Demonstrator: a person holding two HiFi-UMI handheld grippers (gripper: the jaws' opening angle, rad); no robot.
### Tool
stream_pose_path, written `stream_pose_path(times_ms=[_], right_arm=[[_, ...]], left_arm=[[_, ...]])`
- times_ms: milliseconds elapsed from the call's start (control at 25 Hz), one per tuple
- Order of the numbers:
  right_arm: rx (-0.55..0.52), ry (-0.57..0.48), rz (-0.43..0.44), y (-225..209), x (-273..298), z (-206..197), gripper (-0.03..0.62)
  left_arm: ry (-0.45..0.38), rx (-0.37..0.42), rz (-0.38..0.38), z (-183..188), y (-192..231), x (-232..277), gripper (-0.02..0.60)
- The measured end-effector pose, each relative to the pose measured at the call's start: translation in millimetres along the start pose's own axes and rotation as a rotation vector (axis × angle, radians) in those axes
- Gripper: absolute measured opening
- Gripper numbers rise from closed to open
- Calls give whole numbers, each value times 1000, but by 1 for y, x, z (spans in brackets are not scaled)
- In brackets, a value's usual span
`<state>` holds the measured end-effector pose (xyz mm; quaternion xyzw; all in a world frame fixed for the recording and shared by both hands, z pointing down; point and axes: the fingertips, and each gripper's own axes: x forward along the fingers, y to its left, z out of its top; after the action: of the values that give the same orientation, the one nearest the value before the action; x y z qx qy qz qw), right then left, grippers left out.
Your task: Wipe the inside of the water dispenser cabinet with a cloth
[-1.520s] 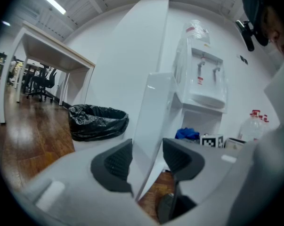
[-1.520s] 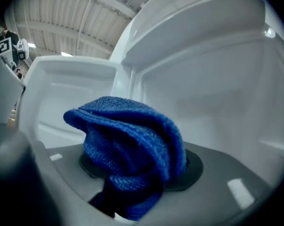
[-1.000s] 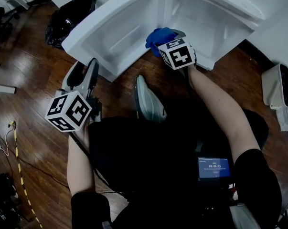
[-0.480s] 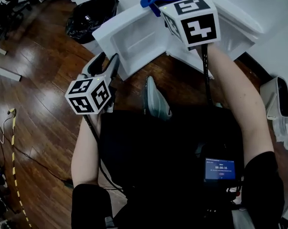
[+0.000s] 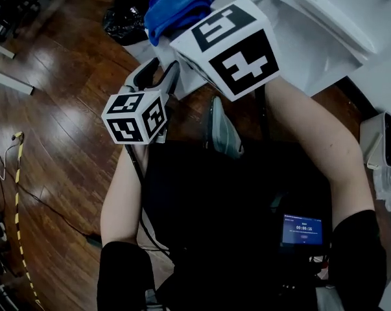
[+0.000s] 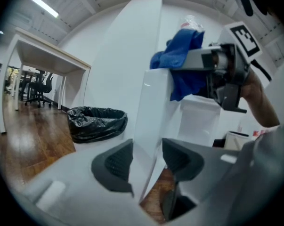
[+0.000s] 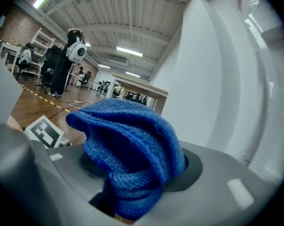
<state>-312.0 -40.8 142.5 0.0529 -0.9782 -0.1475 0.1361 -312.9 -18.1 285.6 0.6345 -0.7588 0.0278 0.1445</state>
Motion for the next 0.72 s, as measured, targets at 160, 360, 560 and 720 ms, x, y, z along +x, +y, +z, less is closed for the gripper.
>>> stream_pose_path(times_ms=[160,360,560,720], right_arm=[[-62,10,115,45,7,11,268],[-102,-363,39,38,-35,40,272],[-389,-399,-233,33,-52,-2,272],[-751,-334,-262,75,-18,-36,273]], left_arm=[[10,14,7,-1,0,0,196],[-134,-231,-78,21,11,-25,196],[-631,-478,-141,108,52,-89,196],[-533,-265,-146,143,31,-67,196]])
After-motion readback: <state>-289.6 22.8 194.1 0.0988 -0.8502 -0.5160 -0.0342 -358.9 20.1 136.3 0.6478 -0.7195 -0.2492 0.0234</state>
